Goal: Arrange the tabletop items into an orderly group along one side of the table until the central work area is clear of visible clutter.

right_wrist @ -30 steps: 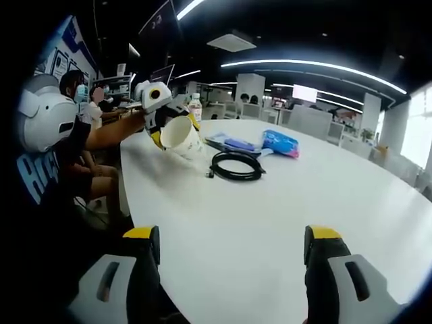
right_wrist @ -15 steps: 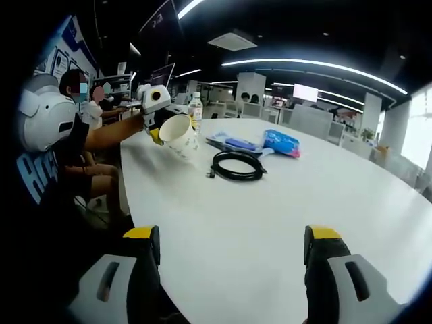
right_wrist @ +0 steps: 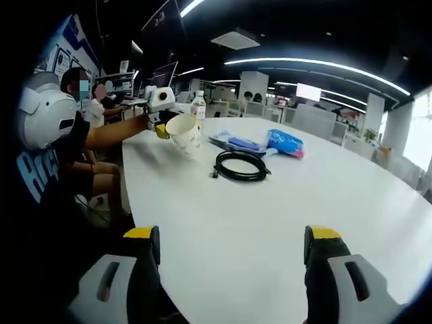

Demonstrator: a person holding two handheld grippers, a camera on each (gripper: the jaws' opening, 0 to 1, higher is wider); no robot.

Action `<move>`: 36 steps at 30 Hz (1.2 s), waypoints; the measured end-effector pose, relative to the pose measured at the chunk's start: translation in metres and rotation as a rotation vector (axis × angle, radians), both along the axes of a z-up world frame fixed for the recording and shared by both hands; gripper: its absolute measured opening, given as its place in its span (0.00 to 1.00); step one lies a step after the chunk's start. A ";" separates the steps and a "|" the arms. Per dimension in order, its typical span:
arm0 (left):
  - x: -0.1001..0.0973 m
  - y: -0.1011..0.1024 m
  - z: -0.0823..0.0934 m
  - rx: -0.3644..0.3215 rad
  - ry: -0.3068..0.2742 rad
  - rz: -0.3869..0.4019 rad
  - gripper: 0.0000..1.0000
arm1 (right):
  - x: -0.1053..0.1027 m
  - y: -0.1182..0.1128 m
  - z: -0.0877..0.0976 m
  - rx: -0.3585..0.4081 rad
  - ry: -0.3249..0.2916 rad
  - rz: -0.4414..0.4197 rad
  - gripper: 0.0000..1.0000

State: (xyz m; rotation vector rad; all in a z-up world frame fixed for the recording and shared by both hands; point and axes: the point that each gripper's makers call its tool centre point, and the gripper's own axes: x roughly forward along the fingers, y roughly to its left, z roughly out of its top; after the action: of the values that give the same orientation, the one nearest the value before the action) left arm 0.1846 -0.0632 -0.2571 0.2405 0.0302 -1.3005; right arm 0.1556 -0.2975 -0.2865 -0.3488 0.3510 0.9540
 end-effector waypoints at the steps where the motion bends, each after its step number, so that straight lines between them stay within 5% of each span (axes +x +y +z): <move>1: 0.000 0.001 -0.001 0.002 0.005 0.001 0.43 | 0.000 0.000 0.000 0.000 0.000 0.001 0.84; 15: 0.007 0.022 -0.012 0.014 0.064 0.052 0.43 | 0.002 0.004 -0.002 -0.003 0.004 0.009 0.84; 36: 0.012 0.039 -0.032 0.109 0.048 0.116 0.41 | 0.001 0.003 -0.004 0.001 0.009 0.002 0.84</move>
State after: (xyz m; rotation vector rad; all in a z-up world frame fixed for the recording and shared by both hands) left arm 0.1964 -0.0238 -0.2892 0.2967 0.1544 -1.1903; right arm 0.1565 -0.2946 -0.2906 -0.3437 0.3587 0.9578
